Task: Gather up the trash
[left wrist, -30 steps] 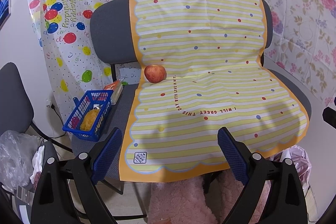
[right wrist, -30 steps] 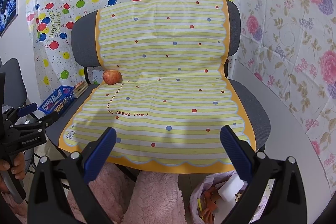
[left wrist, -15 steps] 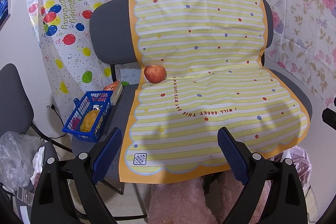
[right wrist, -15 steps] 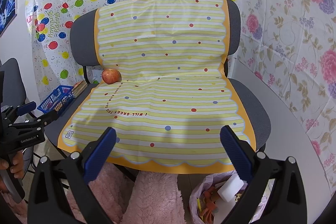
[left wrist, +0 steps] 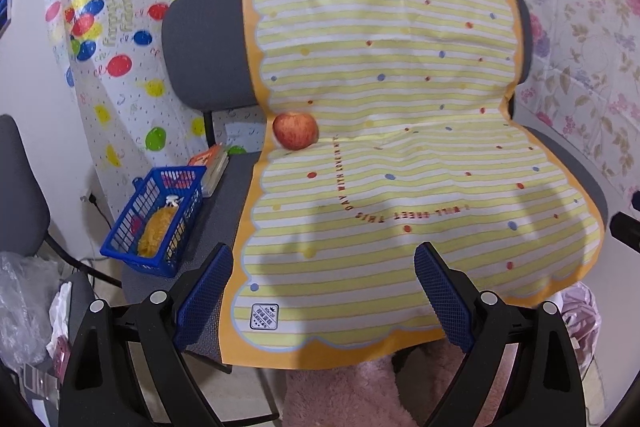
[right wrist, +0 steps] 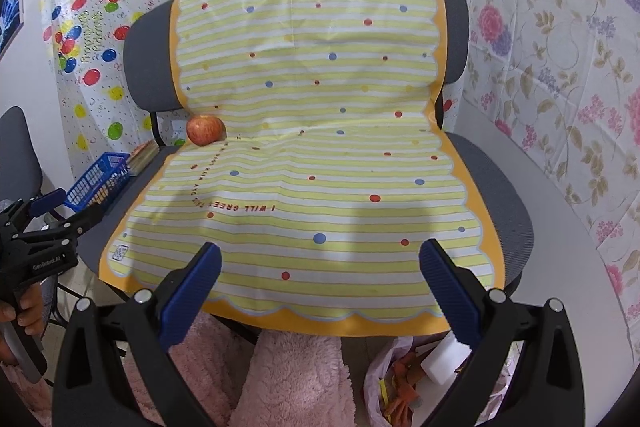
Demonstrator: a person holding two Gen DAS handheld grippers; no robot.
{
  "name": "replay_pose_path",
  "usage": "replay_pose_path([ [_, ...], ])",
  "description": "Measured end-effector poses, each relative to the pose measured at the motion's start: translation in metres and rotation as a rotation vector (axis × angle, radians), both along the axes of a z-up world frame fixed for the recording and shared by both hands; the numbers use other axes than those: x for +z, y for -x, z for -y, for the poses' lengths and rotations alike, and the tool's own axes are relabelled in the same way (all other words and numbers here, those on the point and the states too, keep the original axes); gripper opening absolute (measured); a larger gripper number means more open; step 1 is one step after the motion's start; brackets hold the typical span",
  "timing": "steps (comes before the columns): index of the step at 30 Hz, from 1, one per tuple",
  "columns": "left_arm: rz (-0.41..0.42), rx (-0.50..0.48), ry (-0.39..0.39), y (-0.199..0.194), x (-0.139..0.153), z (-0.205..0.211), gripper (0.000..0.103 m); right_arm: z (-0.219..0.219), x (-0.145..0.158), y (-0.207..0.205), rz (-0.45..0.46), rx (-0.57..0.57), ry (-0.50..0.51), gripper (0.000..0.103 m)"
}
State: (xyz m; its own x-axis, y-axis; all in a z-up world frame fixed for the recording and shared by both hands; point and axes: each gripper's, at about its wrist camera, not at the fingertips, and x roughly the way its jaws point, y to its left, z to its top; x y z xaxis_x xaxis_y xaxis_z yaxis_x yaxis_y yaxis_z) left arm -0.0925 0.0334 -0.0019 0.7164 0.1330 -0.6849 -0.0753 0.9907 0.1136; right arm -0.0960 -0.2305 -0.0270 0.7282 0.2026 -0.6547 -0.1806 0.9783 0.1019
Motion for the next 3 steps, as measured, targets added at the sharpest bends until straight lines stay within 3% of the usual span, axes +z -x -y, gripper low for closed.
replay_pose_path([
  [3, -0.046, 0.052, 0.034, -0.024, -0.016, -0.020, 0.091, 0.007, -0.013, -0.019, -0.030, -0.023, -0.004, 0.097],
])
